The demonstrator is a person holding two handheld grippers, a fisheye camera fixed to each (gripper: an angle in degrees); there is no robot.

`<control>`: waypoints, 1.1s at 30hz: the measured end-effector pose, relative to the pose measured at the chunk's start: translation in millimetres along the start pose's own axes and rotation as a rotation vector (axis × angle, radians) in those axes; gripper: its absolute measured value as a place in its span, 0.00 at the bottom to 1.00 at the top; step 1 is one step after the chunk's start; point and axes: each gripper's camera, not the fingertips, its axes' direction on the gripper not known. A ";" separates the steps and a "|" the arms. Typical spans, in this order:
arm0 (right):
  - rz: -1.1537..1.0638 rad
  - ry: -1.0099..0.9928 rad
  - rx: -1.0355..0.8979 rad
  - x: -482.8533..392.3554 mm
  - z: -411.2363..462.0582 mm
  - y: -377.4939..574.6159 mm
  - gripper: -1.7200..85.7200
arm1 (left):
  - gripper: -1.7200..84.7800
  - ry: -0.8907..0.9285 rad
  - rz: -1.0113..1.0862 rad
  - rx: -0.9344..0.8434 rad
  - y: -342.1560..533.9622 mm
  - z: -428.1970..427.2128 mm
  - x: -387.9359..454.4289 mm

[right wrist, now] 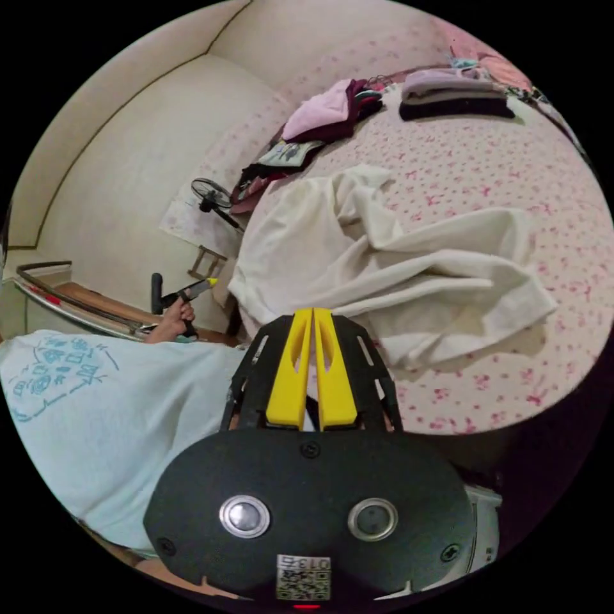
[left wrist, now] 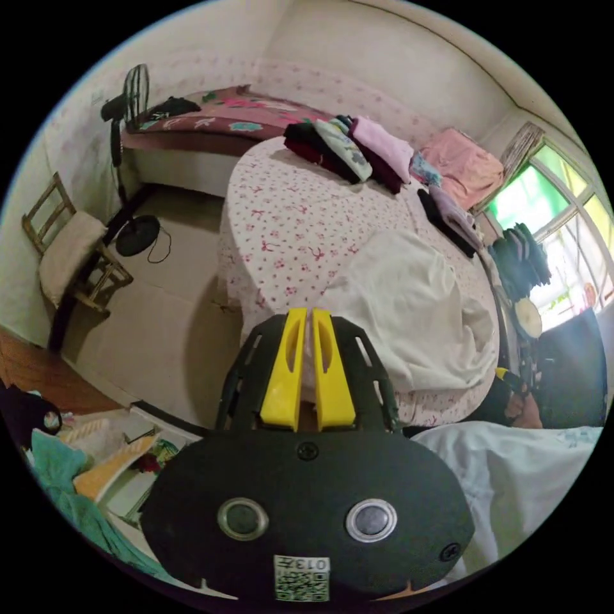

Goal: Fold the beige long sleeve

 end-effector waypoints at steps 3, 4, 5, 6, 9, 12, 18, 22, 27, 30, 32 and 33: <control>0.067 0.229 0.072 14.2 -28.1 10.2 0.08 | 0.09 0.088 0.075 0.050 -4.3 -8.8 2.2; 0.087 0.268 0.082 17.6 -31.2 12.1 0.09 | 0.11 0.102 0.128 0.012 -7.8 -1.8 11.8; 0.131 0.330 0.092 24.6 -35.0 14.8 0.11 | 0.12 0.102 0.172 -0.035 -9.5 9.9 23.9; 0.160 0.359 0.098 30.4 -35.9 15.9 0.12 | 0.12 0.103 0.191 -0.060 -9.6 17.1 30.4; 0.174 0.359 0.109 35.7 -27.7 11.6 0.15 | 0.15 0.168 0.299 -0.182 -6.6 55.7 69.5; 0.195 0.357 0.073 42.9 -10.2 2.8 0.15 | 0.19 0.189 0.449 -0.263 -0.5 85.0 116.9; 0.219 0.372 0.032 56.3 0.9 -8.5 0.07 | 0.14 -0.002 0.614 -0.290 -4.0 113.9 154.7; 0.147 0.314 0.040 53.8 -5.9 -19.2 0.05 | 0.05 0.072 0.570 -0.321 -28.2 115.6 146.7; -0.030 0.297 0.346 19.1 -66.5 -50.0 0.04 | 0.04 0.120 0.464 0.009 -84.7 51.6 146.2; -0.215 0.157 0.668 -10.3 -128.7 -44.2 0.04 | 0.03 0.211 0.479 0.269 -108.8 -11.6 153.5; -0.303 0.085 0.721 -18.3 -154.2 -36.4 0.04 | 0.03 0.183 0.551 0.342 -113.4 -37.3 161.8; -0.352 0.057 0.682 -19.7 -162.5 -30.7 0.04 | 0.03 0.179 0.567 0.343 -112.9 -39.5 162.3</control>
